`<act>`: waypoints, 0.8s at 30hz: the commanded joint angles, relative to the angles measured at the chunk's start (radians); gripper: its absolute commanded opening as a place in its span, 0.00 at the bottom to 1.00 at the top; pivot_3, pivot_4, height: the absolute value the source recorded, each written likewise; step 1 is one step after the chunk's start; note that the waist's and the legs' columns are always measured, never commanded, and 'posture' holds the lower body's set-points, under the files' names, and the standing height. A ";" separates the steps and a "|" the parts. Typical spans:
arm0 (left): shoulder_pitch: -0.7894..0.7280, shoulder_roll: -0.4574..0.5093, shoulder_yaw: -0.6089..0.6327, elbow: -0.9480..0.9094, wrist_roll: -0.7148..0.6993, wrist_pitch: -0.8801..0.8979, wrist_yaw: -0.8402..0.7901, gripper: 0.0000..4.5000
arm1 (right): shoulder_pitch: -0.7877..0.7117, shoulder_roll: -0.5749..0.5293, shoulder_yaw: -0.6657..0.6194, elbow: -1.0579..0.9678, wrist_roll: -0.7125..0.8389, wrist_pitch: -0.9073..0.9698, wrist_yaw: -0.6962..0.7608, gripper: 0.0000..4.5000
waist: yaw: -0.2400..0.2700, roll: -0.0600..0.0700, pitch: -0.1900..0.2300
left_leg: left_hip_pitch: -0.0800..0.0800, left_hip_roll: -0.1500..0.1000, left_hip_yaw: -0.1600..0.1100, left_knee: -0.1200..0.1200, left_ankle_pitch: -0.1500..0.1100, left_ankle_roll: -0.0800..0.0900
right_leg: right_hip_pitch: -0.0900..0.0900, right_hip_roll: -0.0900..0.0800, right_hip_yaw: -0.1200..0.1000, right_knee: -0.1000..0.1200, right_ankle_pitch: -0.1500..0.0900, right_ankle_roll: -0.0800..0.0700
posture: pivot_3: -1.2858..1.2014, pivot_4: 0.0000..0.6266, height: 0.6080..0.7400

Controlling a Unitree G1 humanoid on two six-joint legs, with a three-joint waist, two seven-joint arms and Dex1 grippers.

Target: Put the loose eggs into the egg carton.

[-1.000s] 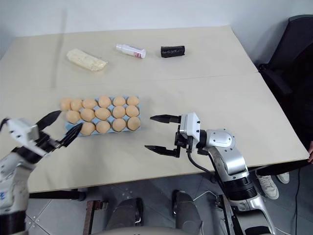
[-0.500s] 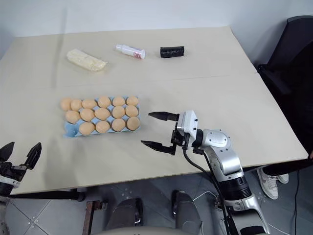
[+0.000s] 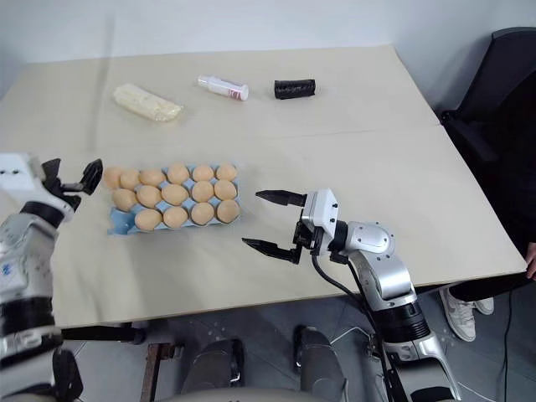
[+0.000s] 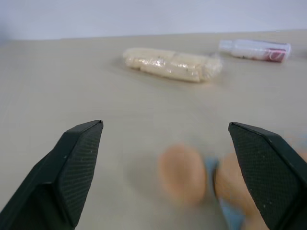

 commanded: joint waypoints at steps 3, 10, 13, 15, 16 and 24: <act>-0.170 0.043 -0.073 0.262 0.089 -0.004 0.027 0.99 | -0.003 0.006 -0.013 -0.031 0.003 -0.021 -0.027 1.00 | -0.004 0.000 0.000 | 0.000 0.000 0.001 0.000 -0.001 -0.001 | 0.000 0.000 -0.001 -0.001 0.000 0.000 | 0.52 0.24 1.00; -0.270 0.071 -0.117 0.420 0.132 0.005 0.018 0.99 | -0.001 0.004 -0.017 -0.039 0.004 -0.023 -0.047 1.00 | -0.011 0.000 0.000 | 0.000 0.001 0.004 0.001 -0.002 0.000 | -0.001 0.000 -0.001 -0.001 0.000 0.000 | 0.52 0.24 1.00; -0.290 0.080 -0.119 0.459 0.131 0.042 0.011 0.99 | -0.004 0.005 -0.017 -0.036 0.004 -0.026 -0.050 1.00 | -0.012 0.000 0.000 | 0.001 0.001 0.004 0.001 -0.002 -0.001 | -0.001 0.000 -0.001 0.000 0.000 0.000 | 0.52 0.24 1.00; -0.296 0.080 -0.114 0.471 0.124 0.067 0.014 0.99 | -0.007 0.006 -0.017 -0.033 0.005 -0.026 -0.051 1.00 | -0.012 0.000 0.000 | 0.001 0.001 0.004 0.001 -0.002 -0.001 | -0.001 0.000 -0.001 0.001 0.000 0.000 | 0.52 0.24 1.00; -0.297 0.081 -0.115 0.473 0.122 0.083 0.012 0.99 | -0.008 0.006 -0.017 -0.031 0.005 -0.027 -0.052 1.00 | -0.012 0.000 0.000 | 0.001 0.001 0.004 0.001 -0.002 -0.001 | -0.001 0.000 -0.001 0.001 0.000 0.000 | 0.52 0.24 1.00; -0.248 0.109 -0.103 0.407 0.106 0.215 -0.022 0.99 | -0.035 0.004 -0.025 -0.009 0.007 -0.035 -0.044 1.00 | -0.015 -0.001 0.000 | 0.003 0.001 0.005 0.002 -0.002 -0.001 | -0.001 0.000 0.000 0.003 0.000 0.000 | 0.52 0.24 1.00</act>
